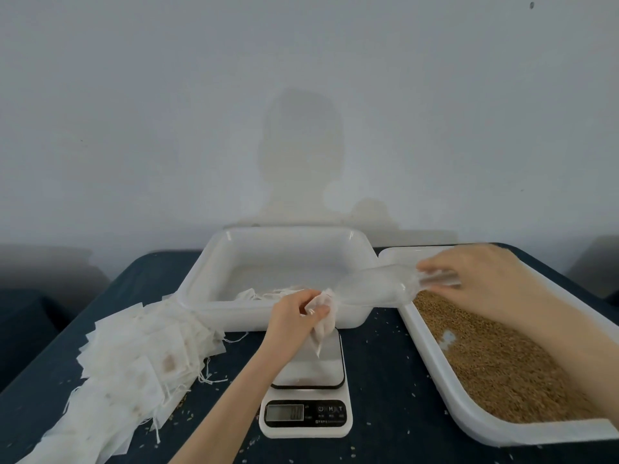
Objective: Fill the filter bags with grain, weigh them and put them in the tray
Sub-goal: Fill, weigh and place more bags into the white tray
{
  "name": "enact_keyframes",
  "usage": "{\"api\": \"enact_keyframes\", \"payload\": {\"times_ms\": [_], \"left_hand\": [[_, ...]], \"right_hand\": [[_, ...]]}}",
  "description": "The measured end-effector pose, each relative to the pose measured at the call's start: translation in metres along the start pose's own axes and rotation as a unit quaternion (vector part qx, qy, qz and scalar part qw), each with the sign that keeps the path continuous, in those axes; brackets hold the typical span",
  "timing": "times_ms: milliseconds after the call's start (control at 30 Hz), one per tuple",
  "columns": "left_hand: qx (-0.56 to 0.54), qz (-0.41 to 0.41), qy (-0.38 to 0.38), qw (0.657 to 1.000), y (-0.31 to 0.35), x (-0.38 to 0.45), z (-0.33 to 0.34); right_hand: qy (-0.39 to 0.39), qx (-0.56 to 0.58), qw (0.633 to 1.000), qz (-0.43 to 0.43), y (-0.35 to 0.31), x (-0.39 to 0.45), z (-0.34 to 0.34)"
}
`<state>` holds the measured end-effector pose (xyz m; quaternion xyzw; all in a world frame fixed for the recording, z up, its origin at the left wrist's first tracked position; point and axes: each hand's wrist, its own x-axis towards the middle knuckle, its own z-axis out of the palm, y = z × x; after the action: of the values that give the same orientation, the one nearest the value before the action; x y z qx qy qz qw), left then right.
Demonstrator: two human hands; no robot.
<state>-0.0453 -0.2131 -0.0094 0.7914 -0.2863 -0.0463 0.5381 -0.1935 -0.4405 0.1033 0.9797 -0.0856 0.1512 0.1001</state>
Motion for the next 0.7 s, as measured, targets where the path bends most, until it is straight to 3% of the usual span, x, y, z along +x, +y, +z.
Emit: {"api": "enact_keyframes", "payload": {"times_ms": [200, 300, 367, 500, 600, 700], "left_hand": [[-0.120, -0.047, -0.017, 0.992, -0.014, 0.000, 0.005], [0.018, -0.034, -0.019, 0.999, -0.038, -0.009, 0.009], [0.137, -0.024, -0.017, 0.990, -0.052, -0.014, 0.009], [0.219, 0.005, -0.043, 0.975, -0.068, -0.019, 0.000], [0.190, 0.011, -0.048, 0.981, -0.072, -0.026, -0.014], [0.128, 0.012, 0.027, 0.991, -0.077, -0.034, -0.030]], "right_hand": [[-0.029, 0.075, 0.985, 0.153, 0.046, -0.030, 0.043], [-0.082, 0.074, 0.973, 0.202, 0.065, -0.045, 0.070], [-0.127, 0.072, 0.966, 0.214, 0.072, -0.052, 0.088], [-0.210, 0.048, 0.956, 0.197, 0.073, -0.057, 0.110], [-0.250, 0.047, 0.949, 0.187, 0.069, -0.056, 0.115], [-0.274, 0.035, 0.945, 0.177, 0.064, -0.055, 0.117]]}}
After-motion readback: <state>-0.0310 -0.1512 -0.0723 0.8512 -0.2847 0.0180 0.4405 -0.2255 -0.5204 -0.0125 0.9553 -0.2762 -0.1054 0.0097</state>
